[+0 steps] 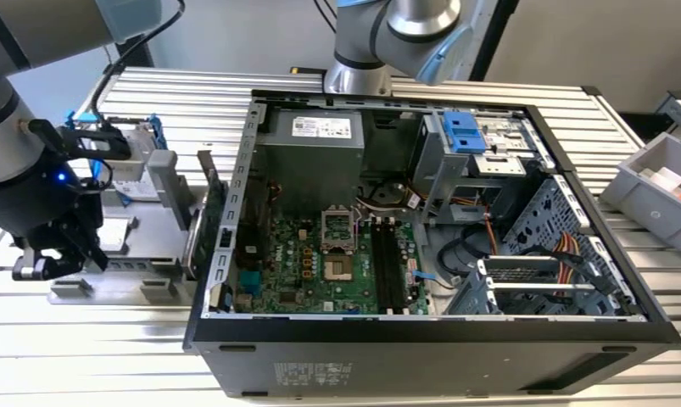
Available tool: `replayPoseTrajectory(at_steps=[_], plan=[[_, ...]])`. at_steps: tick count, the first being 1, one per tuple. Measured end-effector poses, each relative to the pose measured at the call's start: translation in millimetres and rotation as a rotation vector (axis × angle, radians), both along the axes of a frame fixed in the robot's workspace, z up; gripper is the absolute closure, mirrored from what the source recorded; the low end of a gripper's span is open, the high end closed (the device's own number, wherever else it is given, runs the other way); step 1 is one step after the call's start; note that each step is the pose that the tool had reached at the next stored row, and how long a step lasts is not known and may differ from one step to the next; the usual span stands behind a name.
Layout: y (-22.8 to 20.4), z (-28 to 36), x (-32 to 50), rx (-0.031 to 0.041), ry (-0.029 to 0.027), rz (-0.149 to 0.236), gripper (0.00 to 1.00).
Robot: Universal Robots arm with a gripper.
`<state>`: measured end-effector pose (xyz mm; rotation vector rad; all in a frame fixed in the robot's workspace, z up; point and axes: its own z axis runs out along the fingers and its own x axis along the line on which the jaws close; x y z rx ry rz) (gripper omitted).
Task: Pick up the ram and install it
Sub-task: 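Pick up the ram and move it above insertion slot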
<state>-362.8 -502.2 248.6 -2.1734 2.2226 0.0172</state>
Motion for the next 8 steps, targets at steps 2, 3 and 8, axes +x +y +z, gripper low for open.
replayPoseTrajectory(at_steps=[2,3,8], plan=[[0.0,2.6,0.0,-0.0001,0.0001,0.000,1.00],[0.0,3.9,0.0,0.0000,0.0000,0.000,1.00],[-0.1,9.7,0.0,-0.0001,0.0001,0.000,1.00]])
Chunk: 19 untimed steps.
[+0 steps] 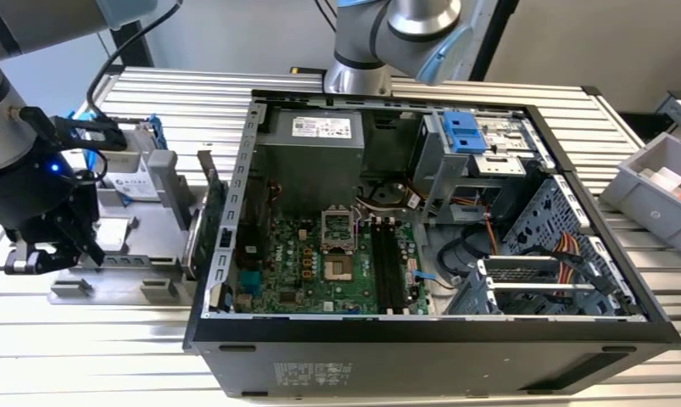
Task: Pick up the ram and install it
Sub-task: 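Pick up the ram and move it above insertion slot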
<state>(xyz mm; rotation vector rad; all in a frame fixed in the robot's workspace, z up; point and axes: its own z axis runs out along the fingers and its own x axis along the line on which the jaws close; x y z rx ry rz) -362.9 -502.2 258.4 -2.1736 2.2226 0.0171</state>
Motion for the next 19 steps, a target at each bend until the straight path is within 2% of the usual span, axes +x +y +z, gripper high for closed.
replayPoseTrajectory(at_steps=[19], plan=[[0.0,19.6,-0.1,0.0001,-0.0001,0.000,1.00]])
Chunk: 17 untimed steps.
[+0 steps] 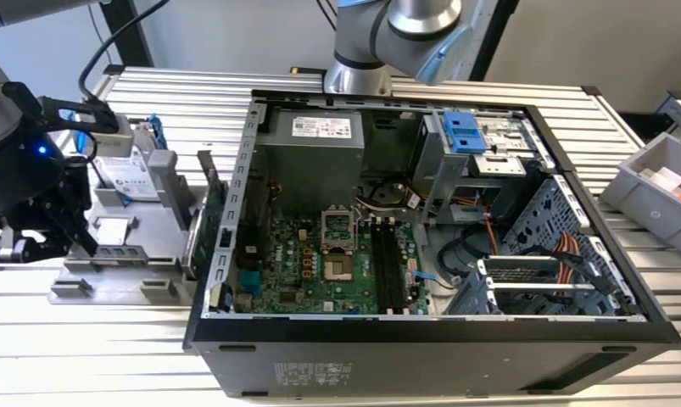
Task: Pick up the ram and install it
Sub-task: 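Pick up the ram and move it above insertion slot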
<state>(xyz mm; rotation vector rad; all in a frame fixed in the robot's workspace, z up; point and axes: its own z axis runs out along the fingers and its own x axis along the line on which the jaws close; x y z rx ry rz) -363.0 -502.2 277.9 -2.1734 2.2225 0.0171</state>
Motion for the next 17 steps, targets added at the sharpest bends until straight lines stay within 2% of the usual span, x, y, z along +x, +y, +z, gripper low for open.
replayPoseTrajectory(at_steps=[17], plan=[[0.0,16.4,0.0,-0.0001,0.0001,0.000,1.00]])
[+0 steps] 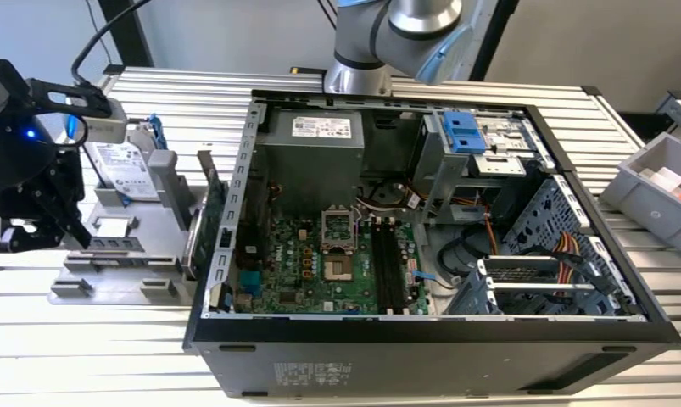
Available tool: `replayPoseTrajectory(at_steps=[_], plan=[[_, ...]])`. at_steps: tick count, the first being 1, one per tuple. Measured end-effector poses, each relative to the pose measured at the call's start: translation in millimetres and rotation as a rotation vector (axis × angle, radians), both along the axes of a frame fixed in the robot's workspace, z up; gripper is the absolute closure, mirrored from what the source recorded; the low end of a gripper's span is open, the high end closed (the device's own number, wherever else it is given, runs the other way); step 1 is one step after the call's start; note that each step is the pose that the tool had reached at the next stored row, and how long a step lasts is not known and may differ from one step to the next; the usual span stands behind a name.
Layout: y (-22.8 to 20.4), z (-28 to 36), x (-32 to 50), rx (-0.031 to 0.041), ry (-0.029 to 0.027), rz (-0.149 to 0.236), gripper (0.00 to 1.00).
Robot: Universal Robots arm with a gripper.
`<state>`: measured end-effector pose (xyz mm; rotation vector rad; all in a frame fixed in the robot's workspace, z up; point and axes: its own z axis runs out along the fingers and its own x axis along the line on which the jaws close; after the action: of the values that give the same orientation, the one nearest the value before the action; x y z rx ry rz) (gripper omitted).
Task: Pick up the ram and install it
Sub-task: 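Pick up the ram and move it above insertion slot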
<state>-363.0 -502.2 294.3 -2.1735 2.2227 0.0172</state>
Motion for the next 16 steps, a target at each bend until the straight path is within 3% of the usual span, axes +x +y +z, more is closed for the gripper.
replayPoseTrajectory(at_steps=[16], plan=[[0.0,14.8,0.0,0.0000,0.0000,0.000,1.00]])
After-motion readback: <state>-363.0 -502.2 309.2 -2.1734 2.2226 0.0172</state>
